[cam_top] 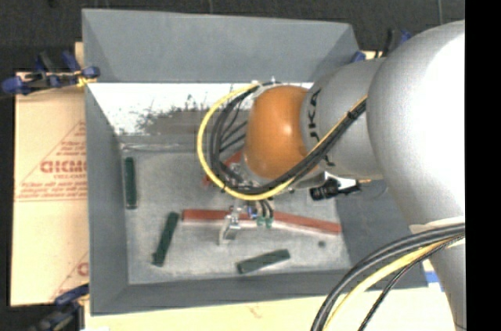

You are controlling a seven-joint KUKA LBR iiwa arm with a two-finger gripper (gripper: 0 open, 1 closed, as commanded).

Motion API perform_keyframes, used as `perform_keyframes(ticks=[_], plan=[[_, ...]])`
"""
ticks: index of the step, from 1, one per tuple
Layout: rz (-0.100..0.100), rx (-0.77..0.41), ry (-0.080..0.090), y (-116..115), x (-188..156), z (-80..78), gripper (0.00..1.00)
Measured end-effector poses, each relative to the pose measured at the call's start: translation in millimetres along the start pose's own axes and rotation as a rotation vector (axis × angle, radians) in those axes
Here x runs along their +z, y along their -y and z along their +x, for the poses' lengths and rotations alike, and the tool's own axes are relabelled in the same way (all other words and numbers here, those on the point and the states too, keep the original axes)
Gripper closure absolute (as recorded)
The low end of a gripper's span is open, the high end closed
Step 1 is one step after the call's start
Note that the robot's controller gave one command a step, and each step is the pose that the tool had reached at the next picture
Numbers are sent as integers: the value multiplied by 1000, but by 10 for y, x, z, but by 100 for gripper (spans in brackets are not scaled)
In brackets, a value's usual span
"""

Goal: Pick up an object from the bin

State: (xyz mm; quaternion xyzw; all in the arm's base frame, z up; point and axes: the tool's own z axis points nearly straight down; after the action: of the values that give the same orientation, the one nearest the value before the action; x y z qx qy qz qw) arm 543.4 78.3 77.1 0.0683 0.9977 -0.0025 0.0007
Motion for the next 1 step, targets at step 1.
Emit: perform_keyframes(ticks=[1], plan=[[-6, -2, -11, 29, -54, 35, 100]])
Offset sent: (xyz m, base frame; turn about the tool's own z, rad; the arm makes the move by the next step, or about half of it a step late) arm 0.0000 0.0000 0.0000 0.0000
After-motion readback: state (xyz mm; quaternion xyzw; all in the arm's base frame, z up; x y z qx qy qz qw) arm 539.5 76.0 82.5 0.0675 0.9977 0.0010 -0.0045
